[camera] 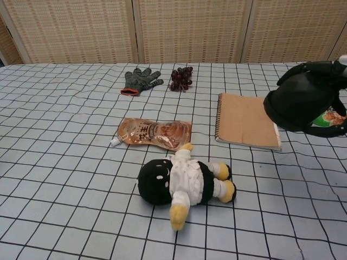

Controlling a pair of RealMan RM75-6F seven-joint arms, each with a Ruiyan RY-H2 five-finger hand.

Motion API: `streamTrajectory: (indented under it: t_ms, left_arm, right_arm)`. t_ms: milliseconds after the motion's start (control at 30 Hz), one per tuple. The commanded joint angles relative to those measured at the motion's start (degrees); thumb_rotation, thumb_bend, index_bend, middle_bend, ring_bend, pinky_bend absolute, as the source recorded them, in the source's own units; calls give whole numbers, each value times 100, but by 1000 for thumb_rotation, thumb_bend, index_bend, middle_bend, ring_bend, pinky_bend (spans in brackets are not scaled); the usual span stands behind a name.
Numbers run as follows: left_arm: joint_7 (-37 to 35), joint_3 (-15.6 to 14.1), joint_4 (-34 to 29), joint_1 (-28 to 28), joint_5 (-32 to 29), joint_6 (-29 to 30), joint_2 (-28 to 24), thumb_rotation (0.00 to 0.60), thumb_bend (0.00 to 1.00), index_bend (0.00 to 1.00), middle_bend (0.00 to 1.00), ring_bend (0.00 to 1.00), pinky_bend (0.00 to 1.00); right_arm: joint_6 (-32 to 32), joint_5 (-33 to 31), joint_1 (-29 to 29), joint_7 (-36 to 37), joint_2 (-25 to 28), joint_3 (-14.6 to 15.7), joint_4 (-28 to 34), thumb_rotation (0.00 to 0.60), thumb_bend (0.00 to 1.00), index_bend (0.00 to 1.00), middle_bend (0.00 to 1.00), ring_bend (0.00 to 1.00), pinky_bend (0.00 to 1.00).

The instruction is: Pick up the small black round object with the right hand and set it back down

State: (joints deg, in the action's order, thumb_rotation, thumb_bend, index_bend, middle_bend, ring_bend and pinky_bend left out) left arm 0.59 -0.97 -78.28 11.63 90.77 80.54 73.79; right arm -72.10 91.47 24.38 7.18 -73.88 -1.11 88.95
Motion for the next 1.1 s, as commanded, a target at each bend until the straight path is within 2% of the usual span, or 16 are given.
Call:
streamTrajectory:
  t_ms: [33, 300, 467, 533, 633, 733, 800, 967, 1100]
  left_arm:
    - [18, -6, -1, 7, -3, -20, 6, 600, 389, 291, 334, 323, 491]
    - [-19, -9, -17, 4, 0, -14, -16, 600, 389, 292, 334, 324, 491]
    - [-47, -10, -17, 5, 22, 7, -25, 600, 389, 292, 335, 325, 491]
    - [-48, -11, -15, 2, 17, 6, -25, 600, 388, 292, 334, 325, 491]
    - [-45, -11, -10, 5, 5, -12, -22, 600, 389, 291, 335, 325, 491]
    - [-43, -17, -19, 9, 3, -28, -25, 600, 389, 291, 334, 325, 492]
    - [-32, -19, -22, 9, 10, -25, -26, 600, 389, 291, 334, 325, 492]
    - [-21, -19, -30, 12, 5, -35, -24, 600, 389, 292, 334, 326, 492]
    - [-31, -20, -27, 9, -3, -39, -26, 600, 389, 291, 335, 326, 492]
  right_arm:
    - [620, -771, -89, -1054, -139, 16, -611, 600, 450, 778, 667, 574, 680]
    - [924, -939, -74, -1076, -402, 69, -1112, 600, 450, 754, 668, 562, 669]
    - [1277, -1058, -69, -1138, -567, 193, -1471, 600, 450, 665, 652, 473, 635]
    - [1342, -1028, -55, -1052, -549, 218, -1491, 600, 443, 592, 590, 397, 581]
    - [1431, -1021, -35, -1038, -487, 242, -1469, 600, 373, 424, 408, 223, 425]
    - [1566, -1103, -33, -1028, -392, 259, -1354, 600, 307, 319, 271, 84, 322]
    - [1698, -1193, -20, -1036, -301, 268, -1221, 600, 279, 269, 205, 27, 273]
    - [1833, -1275, 6, -1142, -145, 280, -997, 600, 207, 156, 50, 0, 149]
    - [1832, -1269, 11, -1176, -101, 273, -941, 600, 180, 60, 1, 0, 106]
